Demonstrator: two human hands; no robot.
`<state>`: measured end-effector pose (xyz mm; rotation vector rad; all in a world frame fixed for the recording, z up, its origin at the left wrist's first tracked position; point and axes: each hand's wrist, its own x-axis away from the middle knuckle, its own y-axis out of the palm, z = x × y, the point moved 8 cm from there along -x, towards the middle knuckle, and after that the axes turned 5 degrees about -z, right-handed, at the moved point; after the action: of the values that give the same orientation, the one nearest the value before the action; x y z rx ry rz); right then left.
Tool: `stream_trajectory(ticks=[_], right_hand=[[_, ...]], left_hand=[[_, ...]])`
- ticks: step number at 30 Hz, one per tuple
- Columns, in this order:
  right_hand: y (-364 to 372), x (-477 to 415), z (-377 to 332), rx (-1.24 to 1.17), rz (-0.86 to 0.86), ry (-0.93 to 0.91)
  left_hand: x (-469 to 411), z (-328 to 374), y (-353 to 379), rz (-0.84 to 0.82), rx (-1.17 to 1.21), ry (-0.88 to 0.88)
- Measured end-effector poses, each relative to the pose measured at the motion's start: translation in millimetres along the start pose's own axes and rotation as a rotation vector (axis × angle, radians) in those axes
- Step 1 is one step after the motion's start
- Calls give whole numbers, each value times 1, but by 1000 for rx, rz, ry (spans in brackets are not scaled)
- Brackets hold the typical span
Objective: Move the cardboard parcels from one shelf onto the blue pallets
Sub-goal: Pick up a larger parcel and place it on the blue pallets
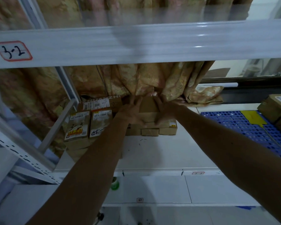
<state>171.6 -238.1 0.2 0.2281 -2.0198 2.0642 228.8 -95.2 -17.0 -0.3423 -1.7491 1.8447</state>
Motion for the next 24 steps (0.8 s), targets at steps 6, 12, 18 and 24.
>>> stream_trajectory(ticks=[6,12,18,24], right_hand=[[6,-12,7,-116,-14,-14],[8,-16,4,-58,15,-28],[8,-18,4,-4,38,-65],[6,-19,5,-7,50,-74]], left_hand=[[-15,-6,6,-20,-24,13],[-16,-2,4,-28,-46,11],[-17,2,0,-30,-121,-5],[-17,-1,3,26,-118,28]])
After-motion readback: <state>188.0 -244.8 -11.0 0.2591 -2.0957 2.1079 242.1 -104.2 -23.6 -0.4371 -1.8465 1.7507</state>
